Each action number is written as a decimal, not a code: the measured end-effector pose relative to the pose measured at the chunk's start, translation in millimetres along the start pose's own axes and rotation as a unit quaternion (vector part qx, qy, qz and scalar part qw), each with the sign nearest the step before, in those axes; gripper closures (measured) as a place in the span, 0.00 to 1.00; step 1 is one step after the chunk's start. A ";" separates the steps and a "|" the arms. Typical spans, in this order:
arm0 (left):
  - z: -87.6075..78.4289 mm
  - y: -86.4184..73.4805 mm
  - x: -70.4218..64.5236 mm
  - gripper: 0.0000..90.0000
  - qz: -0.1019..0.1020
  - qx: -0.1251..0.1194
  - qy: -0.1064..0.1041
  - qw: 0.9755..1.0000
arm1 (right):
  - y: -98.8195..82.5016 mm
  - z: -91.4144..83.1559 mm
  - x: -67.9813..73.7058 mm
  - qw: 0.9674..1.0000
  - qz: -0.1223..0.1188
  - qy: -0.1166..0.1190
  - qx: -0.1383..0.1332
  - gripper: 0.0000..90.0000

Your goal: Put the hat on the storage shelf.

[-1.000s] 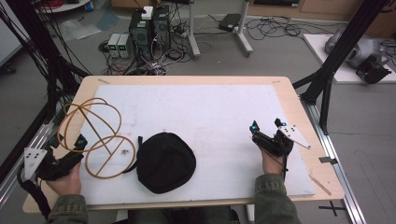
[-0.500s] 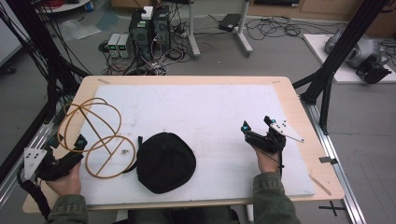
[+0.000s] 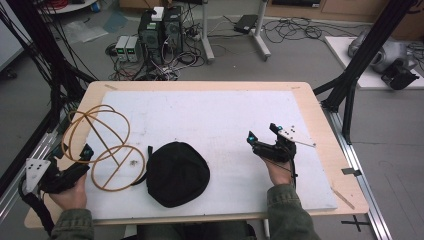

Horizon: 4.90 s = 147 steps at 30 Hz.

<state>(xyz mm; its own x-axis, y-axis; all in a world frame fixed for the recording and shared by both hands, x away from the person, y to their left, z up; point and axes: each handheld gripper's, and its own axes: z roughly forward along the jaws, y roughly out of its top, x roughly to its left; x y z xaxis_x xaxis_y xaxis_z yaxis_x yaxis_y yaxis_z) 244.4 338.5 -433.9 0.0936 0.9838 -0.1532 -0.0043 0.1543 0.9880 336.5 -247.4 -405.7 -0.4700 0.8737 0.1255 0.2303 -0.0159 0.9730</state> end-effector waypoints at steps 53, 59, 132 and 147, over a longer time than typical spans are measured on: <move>0.1 0.7 2.1 0.23 -0.002 0.000 -0.002 1.000 | -12.9 52.8 125.0 0.952 -0.081 0.263 0.137 0.10; 0.1 0.8 2.1 0.23 -0.002 0.000 -0.003 1.000 | -19.2 58.2 141.0 0.939 -0.097 0.288 0.158 0.10; -0.5 1.2 1.3 0.23 -0.007 -0.004 -0.003 1.000 | 55.2 23.2 110.3 0.941 0.030 0.325 -0.089 0.98; 2.1 0.0 -3.5 0.23 -0.001 0.001 -0.013 1.000 | 93.4 49.3 144.4 0.932 0.019 0.350 -0.092 0.98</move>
<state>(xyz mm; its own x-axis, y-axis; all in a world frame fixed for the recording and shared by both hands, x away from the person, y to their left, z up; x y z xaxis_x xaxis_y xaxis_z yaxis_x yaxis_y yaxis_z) 246.2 334.9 -433.2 0.1202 0.9807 -0.1544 -0.0020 0.1558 0.9878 332.2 -98.8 -306.2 -0.9200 0.3409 0.1934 0.1379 -0.1804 0.9739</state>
